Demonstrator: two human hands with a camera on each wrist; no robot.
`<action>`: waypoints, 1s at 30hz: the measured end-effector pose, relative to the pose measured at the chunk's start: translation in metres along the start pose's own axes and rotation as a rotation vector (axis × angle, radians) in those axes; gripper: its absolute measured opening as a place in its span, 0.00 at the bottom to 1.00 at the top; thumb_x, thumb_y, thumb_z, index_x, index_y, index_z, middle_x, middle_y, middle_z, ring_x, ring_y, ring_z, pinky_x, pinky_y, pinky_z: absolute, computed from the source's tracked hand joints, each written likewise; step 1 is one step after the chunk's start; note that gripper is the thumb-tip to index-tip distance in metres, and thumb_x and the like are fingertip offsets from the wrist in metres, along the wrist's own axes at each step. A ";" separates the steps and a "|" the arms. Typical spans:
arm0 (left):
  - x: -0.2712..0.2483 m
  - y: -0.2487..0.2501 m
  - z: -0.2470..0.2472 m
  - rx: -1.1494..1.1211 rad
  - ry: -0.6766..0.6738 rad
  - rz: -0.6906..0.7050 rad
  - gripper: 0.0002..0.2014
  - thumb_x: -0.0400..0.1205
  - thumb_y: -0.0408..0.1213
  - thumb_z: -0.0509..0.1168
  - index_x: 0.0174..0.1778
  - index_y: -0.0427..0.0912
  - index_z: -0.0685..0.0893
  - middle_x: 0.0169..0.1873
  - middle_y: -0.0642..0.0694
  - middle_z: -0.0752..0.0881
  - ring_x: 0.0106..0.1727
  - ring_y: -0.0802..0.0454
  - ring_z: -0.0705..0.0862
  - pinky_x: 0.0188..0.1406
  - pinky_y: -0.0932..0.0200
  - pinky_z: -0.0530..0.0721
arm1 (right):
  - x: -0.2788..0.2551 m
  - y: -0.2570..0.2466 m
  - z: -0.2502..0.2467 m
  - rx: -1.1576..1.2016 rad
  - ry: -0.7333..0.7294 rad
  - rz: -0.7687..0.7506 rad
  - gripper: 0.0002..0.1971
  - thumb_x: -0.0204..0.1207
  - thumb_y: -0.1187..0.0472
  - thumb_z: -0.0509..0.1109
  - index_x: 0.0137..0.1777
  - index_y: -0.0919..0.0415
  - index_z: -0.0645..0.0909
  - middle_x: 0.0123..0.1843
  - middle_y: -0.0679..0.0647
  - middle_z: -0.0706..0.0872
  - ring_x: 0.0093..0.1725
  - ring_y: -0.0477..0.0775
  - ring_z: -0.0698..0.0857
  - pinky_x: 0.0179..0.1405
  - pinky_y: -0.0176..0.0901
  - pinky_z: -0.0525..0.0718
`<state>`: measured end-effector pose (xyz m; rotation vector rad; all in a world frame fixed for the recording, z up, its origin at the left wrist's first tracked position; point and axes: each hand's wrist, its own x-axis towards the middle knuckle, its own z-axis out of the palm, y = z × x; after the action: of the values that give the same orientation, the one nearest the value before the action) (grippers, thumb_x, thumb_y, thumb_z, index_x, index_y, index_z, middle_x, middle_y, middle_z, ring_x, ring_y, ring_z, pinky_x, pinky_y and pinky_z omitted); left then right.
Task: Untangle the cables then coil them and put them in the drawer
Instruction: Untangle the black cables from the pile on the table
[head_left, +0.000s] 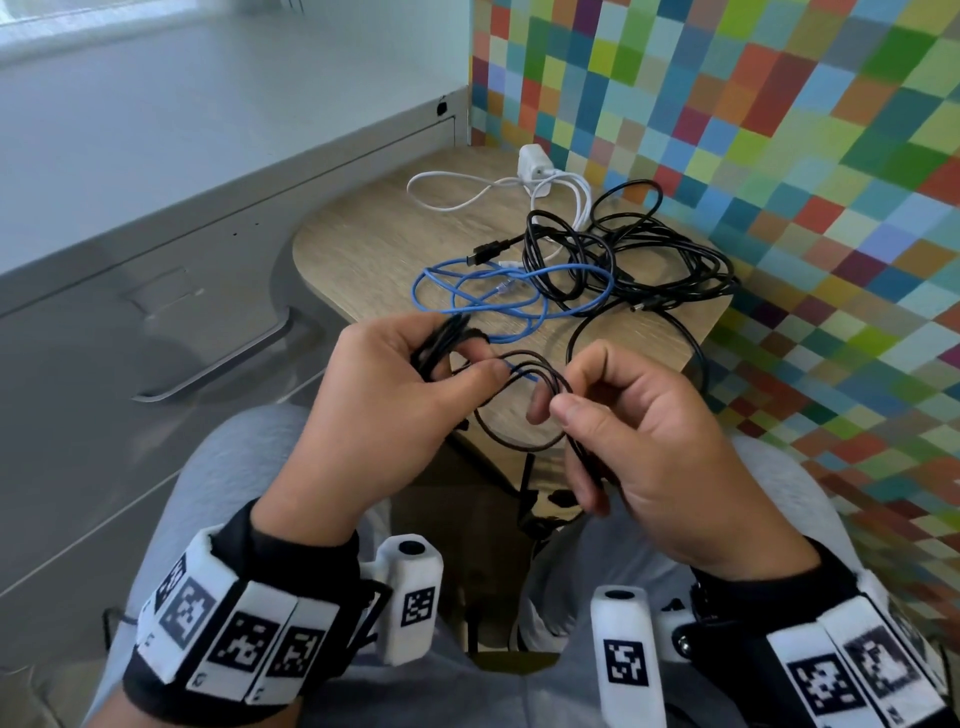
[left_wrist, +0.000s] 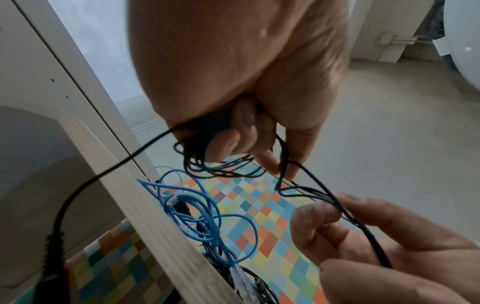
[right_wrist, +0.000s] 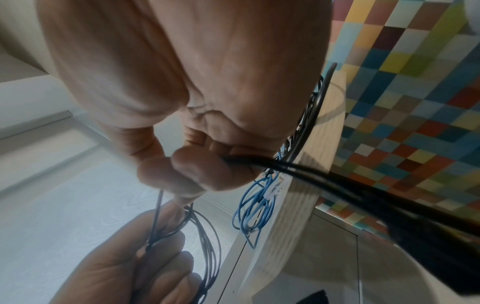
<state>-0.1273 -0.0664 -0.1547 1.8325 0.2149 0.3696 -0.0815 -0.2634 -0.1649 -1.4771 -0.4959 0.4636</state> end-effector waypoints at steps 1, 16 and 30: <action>0.000 -0.001 0.001 0.005 0.017 -0.004 0.07 0.76 0.34 0.80 0.36 0.42 0.89 0.19 0.56 0.70 0.23 0.58 0.69 0.29 0.59 0.73 | 0.000 -0.001 0.000 0.021 -0.006 -0.004 0.06 0.81 0.61 0.70 0.45 0.59 0.76 0.49 0.62 0.90 0.20 0.57 0.76 0.20 0.45 0.72; 0.003 -0.003 -0.007 -0.017 -0.044 0.015 0.19 0.82 0.46 0.75 0.41 0.29 0.89 0.22 0.49 0.68 0.24 0.57 0.64 0.23 0.64 0.64 | -0.001 -0.004 -0.004 0.025 -0.137 -0.075 0.05 0.76 0.57 0.73 0.42 0.54 0.79 0.38 0.60 0.88 0.22 0.40 0.74 0.23 0.32 0.72; 0.001 -0.001 -0.004 0.002 -0.117 0.029 0.14 0.70 0.51 0.81 0.39 0.46 0.89 0.31 0.27 0.80 0.30 0.49 0.73 0.32 0.50 0.72 | 0.005 -0.001 -0.007 0.158 -0.022 0.014 0.08 0.80 0.62 0.69 0.41 0.51 0.83 0.31 0.57 0.80 0.19 0.45 0.65 0.17 0.36 0.62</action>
<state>-0.1280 -0.0621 -0.1550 1.8545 0.1073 0.2812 -0.0731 -0.2662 -0.1640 -1.3252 -0.4556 0.5186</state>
